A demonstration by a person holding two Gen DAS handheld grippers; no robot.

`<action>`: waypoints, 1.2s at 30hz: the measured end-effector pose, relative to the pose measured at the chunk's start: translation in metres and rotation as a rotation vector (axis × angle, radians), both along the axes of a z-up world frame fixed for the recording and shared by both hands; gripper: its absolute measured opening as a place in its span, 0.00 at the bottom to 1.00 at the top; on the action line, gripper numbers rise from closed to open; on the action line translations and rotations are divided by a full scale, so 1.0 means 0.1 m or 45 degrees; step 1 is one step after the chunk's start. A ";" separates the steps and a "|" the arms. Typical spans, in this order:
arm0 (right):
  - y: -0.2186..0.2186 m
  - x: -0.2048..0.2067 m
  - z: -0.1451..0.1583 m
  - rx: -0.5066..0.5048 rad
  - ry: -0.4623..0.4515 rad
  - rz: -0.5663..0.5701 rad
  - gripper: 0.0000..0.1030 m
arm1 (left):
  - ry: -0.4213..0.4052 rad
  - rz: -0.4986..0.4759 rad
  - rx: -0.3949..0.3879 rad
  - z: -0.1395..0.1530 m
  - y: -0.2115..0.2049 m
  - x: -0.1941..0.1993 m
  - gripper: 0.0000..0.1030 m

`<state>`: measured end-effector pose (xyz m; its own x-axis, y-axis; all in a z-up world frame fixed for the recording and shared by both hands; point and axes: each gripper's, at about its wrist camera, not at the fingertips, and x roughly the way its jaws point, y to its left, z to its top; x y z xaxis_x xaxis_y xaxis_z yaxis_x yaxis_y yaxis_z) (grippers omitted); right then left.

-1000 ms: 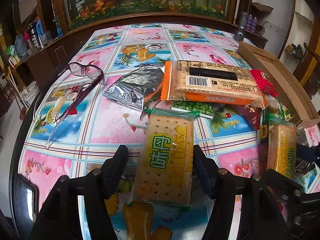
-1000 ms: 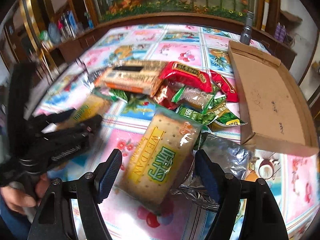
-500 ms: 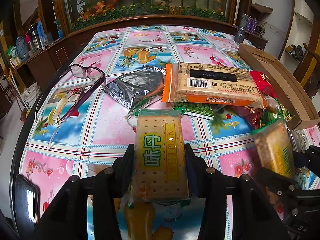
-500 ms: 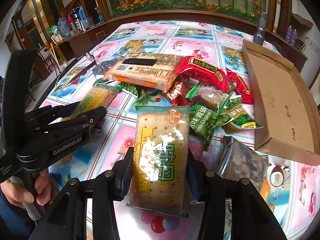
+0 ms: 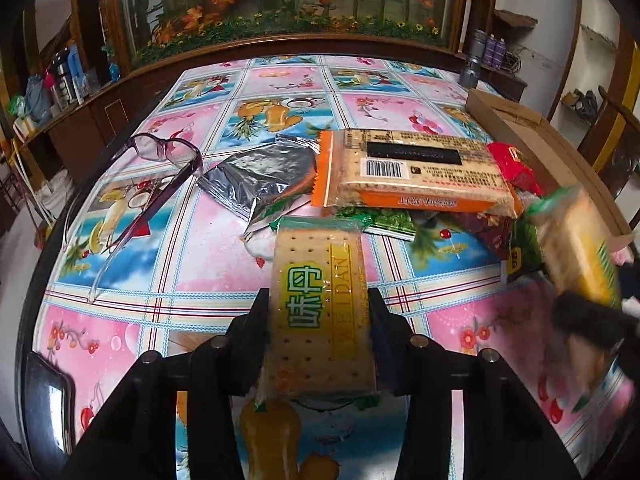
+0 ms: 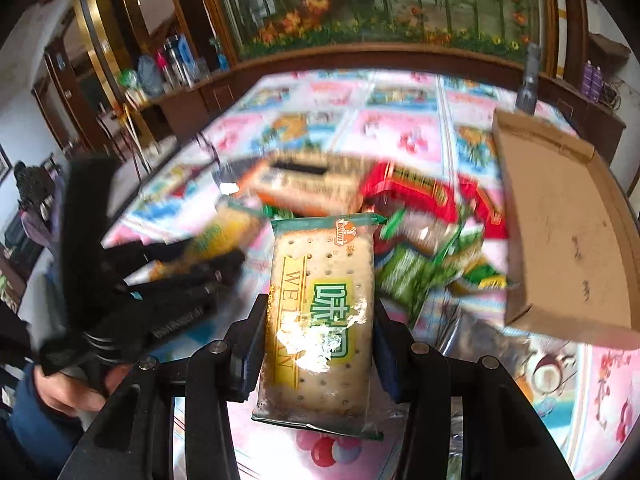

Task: Organize snacks
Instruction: 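Close the left tool on one WEIDAN pack while the right tool grasps the other, then carry both WEIDAN packs in the left and right tools over the cardboard box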

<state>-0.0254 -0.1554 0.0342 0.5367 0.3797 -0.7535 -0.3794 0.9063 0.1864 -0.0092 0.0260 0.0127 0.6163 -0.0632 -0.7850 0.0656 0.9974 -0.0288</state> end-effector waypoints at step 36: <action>-1.35 0.83 0.76 0.483 -0.188 -0.350 0.49 | -0.242 -0.156 -0.160 1.04 -0.76 0.16 0.44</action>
